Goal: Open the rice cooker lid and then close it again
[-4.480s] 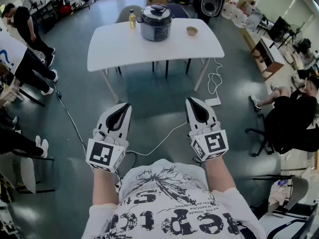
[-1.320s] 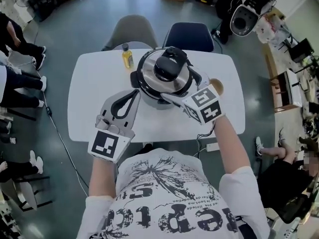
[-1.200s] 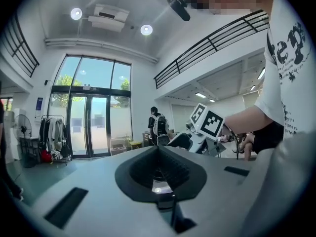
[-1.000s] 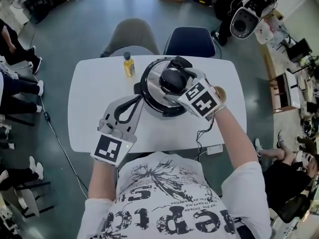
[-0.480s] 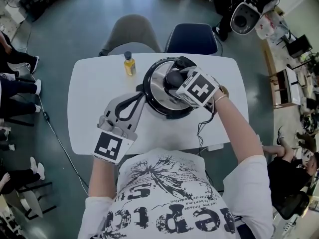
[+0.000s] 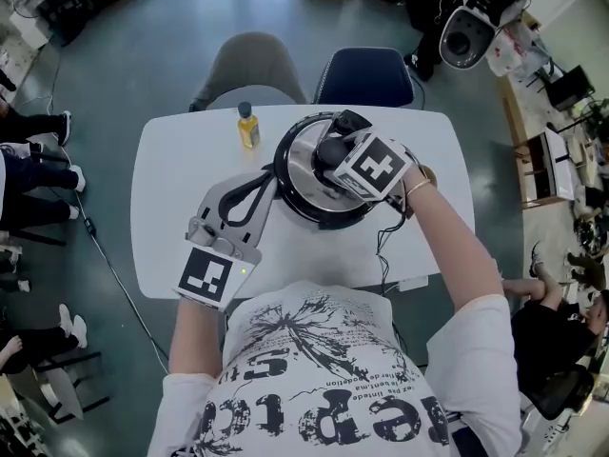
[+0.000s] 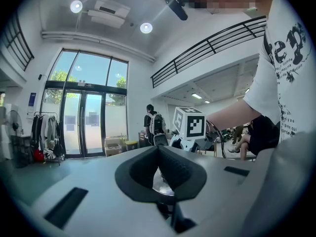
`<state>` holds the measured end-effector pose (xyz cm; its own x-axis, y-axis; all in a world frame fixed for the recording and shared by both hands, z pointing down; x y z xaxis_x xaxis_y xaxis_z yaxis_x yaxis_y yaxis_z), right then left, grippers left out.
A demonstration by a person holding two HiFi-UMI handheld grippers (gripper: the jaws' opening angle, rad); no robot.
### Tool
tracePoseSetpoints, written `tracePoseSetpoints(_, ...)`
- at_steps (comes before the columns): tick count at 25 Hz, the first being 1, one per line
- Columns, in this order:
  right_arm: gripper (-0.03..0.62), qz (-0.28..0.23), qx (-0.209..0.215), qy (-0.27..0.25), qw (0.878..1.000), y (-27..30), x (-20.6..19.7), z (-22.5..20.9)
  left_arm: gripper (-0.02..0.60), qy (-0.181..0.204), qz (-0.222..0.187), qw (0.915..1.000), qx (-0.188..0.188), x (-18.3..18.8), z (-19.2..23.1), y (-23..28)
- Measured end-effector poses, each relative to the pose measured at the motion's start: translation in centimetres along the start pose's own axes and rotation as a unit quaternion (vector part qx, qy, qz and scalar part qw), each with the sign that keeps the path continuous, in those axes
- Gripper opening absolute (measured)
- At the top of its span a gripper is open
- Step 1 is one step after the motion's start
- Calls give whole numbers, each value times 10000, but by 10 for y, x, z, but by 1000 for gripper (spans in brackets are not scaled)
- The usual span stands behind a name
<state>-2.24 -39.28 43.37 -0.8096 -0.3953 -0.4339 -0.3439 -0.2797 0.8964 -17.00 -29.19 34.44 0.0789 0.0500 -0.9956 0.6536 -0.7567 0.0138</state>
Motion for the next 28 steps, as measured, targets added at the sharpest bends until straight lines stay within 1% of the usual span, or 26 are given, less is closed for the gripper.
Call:
tracePoseSetpoints(9,293,-33,-62,69,10000,-2,6,2,14,-29,-67,9998,179,4,7,-10)
tracePoseSetpoints(17,293,-279,-205,198,9992,-28,8,0,14,24,-85,9998,168,11,-3,-17)
tracePoseSetpoints(22,293,-458,-194,247,9985,-47,-10,2,14,67,-100,9997,213,19,-19,-13)
tracePoseSetpoints(28,293,-600,-157,313,9976,-73,-54,3,14,64,-113,9994,330,26,-62,-5)
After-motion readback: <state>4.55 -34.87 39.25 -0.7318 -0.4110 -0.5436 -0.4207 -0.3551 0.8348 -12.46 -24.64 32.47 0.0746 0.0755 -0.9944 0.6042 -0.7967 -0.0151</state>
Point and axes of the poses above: the fingertips, and each gripper's own axes: y forward along the fingers, z to its left, x out of its top, the point moved 5 cm from there along -y, backward along the fingers, and after that the axes turned 1 degree about -z, right-handed, at the moved point
